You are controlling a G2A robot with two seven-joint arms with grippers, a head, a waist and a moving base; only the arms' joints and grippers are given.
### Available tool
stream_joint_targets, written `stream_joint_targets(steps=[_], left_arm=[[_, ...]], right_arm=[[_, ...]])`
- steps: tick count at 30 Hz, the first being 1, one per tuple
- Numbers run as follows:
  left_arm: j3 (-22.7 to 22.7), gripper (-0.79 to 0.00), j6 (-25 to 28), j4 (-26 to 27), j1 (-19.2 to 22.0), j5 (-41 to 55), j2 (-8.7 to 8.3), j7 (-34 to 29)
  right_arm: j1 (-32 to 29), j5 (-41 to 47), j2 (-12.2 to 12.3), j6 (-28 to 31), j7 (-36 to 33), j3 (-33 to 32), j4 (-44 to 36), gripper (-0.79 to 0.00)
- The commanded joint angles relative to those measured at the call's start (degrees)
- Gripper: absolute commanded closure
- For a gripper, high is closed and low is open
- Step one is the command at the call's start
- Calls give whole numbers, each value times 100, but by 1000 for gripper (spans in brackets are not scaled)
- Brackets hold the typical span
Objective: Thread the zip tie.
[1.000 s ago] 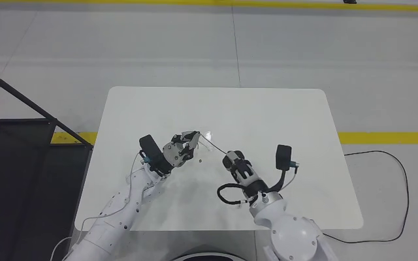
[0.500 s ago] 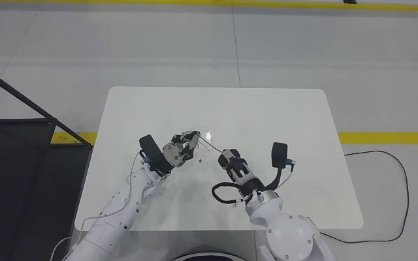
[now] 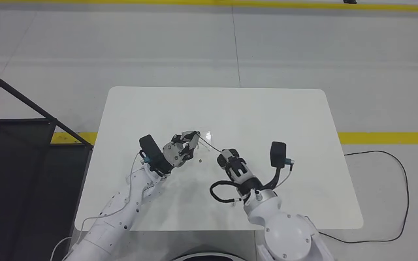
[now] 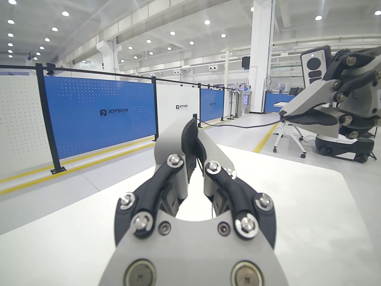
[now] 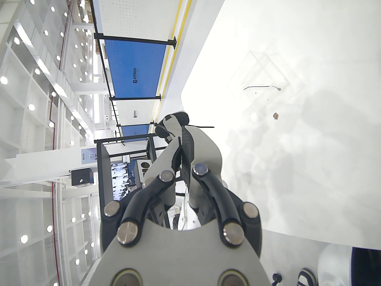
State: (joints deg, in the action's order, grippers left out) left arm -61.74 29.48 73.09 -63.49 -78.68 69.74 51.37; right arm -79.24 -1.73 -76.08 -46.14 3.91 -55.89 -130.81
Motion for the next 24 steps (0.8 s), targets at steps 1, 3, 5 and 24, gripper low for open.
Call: stream_joint_targets(steps=[1,3,5,24], left_arm=[[0,0,0,0,0,0,0,0],[0,0,0,0,0,0,0,0],[0,0,0,0,0,0,0,0],[0,0,0,0,0,0,0,0]], right_arm=[[16,4,-16,-19,-1,7,10,0],[33,3,-29,-31,-10,8,12,0],[38,2,-42,-30,-11,6,19,0],[-56,-63,-128,49,-75,-50,6,0]])
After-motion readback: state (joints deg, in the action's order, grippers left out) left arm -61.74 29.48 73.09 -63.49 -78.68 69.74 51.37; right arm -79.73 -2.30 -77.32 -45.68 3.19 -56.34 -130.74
